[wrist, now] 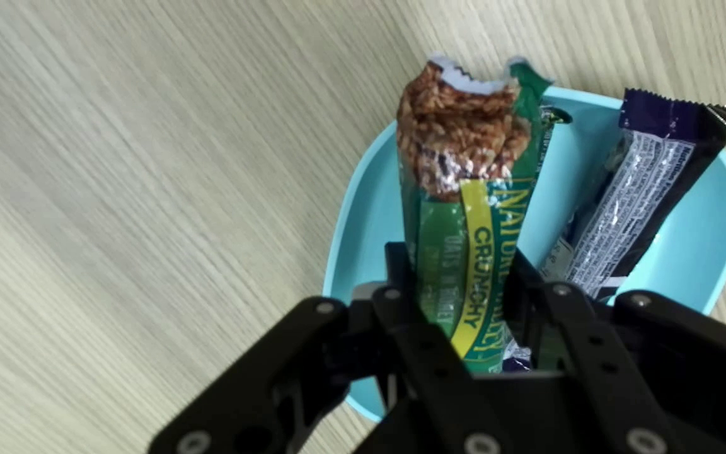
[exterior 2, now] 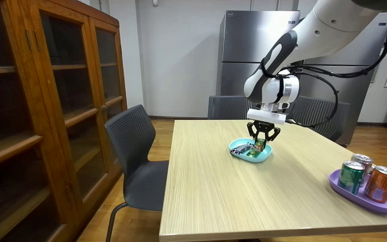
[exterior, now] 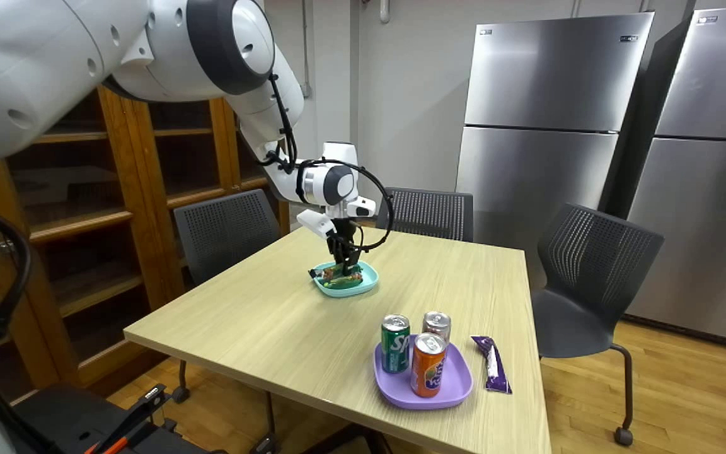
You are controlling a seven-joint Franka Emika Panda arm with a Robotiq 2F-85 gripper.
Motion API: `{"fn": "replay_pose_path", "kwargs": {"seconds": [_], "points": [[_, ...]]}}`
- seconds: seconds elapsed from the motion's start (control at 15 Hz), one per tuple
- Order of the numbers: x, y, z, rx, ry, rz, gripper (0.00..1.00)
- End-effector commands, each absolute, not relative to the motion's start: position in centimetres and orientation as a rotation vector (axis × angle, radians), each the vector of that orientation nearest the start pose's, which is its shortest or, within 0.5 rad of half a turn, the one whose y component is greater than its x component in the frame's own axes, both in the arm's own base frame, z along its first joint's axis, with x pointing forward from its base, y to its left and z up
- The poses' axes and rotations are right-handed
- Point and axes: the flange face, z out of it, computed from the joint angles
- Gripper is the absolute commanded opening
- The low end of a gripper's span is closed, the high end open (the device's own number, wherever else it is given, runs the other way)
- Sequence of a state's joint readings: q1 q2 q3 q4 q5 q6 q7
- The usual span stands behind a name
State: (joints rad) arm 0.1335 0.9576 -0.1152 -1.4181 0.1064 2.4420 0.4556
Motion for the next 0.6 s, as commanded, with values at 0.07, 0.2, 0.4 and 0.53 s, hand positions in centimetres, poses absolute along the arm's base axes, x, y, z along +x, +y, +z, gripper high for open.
{"fn": "replay_pose_path", "kwargs": {"seconds": [0.07, 0.2, 0.4, 0.53], "points": [[73.4, 3.36, 12.91, -3.082, 0.678, -0.092, 0.12], [73.46, 3.4, 12.8, -3.086, 0.685, -0.118, 0.64], [73.28, 3.44, 12.9, -3.09, 0.675, -0.134, 0.84], [73.15, 3.39, 12.9, -3.095, 0.668, -0.133, 0.98]]}}
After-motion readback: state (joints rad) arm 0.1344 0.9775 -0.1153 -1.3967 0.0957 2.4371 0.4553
